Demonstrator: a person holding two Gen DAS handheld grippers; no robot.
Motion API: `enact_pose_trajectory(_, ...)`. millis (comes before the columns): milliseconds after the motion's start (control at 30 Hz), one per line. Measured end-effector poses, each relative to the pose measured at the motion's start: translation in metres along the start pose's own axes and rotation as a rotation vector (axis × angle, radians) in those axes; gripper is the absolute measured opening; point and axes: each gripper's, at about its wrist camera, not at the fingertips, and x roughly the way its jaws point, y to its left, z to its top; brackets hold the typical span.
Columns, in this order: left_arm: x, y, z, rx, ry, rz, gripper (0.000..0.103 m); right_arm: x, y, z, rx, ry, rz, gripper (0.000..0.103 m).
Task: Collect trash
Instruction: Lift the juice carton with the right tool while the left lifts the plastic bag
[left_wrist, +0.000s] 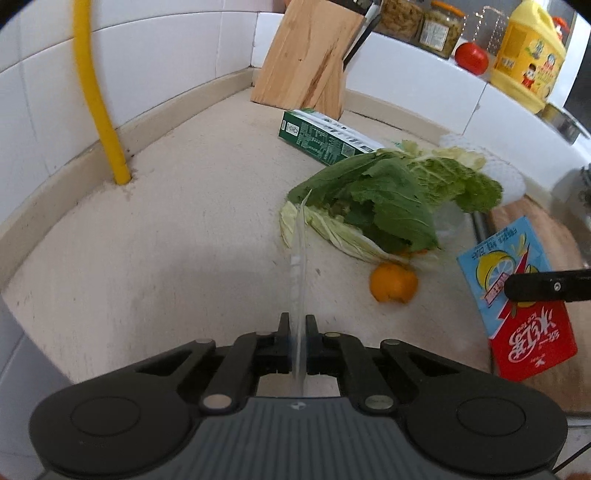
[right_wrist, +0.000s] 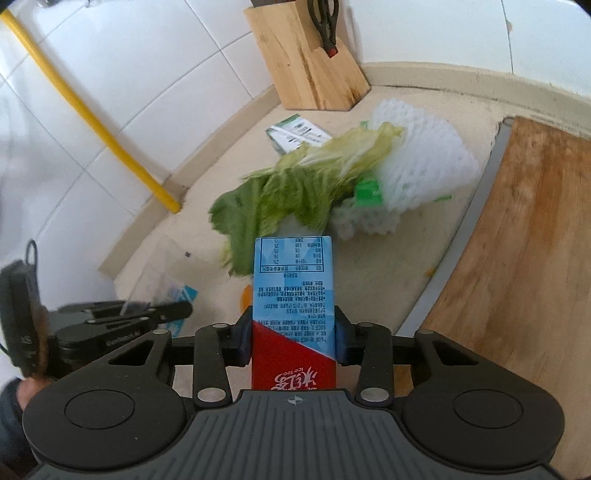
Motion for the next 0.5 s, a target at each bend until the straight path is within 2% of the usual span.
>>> enact_pose_trajectory(233, -0.016, 0.000, -0.014, -0.018, -0.021, -0.040, 0.001, -0.010, 0.022, -0.022, 0.010, -0.004, -0.001, 0.048)
enact_pose_trajectory(500, -0.038, -0.002, -0.024, -0.013, -0.058, -0.042, 0.001, -0.004, 0.048, -0.035, -0.005, -0.017, -0.006, 0.048)
